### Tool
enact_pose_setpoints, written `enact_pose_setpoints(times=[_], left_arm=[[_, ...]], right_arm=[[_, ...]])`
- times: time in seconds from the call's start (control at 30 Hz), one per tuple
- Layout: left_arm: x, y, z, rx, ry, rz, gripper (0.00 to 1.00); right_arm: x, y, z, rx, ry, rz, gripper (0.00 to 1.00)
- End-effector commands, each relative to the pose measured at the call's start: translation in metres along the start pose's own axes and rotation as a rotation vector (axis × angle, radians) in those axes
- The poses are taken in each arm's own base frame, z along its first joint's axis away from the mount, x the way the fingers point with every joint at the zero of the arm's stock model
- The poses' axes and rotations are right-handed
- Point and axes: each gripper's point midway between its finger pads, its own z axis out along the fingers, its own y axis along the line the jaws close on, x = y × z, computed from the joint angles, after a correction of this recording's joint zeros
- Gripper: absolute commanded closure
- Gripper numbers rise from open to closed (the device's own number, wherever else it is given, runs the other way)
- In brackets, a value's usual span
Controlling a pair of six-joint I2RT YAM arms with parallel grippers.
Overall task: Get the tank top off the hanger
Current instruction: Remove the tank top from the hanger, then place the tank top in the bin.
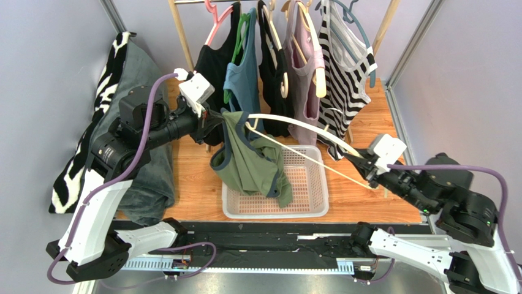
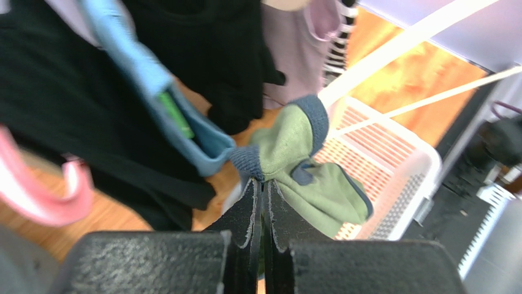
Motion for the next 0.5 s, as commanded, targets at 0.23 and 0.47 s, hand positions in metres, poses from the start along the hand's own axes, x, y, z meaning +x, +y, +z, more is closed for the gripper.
enact_pose_setpoints(times=[0.23,0.47], left_arm=[[-0.046,-0.031,0.005,0.183,-0.108,-0.026,1.0],[-0.081,-0.112,0.019,0.493,-0.153,0.193,1.0]], right_arm=[[-0.012,-0.043,-0.075,0.191,-0.116,0.092,1.0],[-0.008,-0.059,-0.074,0.288,-0.094,0.087,1.0]])
